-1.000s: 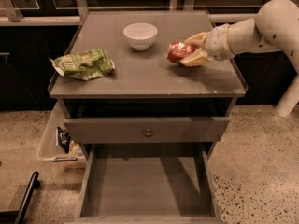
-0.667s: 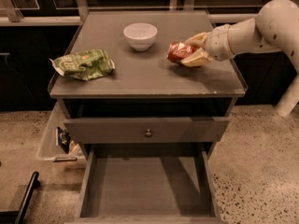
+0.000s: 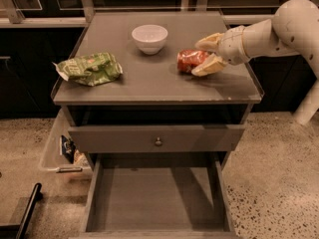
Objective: Pick coke can from middle drawer and place on counter
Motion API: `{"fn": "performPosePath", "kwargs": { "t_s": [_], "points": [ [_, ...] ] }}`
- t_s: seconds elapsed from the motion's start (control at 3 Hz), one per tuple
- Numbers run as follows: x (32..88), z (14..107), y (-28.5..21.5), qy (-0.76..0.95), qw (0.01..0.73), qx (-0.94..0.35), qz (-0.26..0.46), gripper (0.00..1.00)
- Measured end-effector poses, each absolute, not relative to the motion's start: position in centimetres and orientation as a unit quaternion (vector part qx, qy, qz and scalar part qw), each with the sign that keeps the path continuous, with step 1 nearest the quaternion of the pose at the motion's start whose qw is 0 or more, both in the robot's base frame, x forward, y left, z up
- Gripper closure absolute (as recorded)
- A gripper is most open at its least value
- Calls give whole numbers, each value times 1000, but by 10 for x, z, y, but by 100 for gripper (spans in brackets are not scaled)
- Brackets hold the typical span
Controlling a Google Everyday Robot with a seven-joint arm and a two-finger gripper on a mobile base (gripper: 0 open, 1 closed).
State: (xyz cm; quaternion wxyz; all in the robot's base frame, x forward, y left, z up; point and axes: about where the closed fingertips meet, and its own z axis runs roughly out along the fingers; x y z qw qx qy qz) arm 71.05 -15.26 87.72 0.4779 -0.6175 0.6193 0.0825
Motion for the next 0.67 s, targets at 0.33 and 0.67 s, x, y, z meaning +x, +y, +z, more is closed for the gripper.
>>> {"fn": "performPosePath", "kwargs": {
  "t_s": [0.33, 0.67],
  "points": [
    [710, 877, -153, 619, 478, -618, 83, 0],
    [710, 877, -152, 619, 478, -618, 83, 0]
  ]
}}
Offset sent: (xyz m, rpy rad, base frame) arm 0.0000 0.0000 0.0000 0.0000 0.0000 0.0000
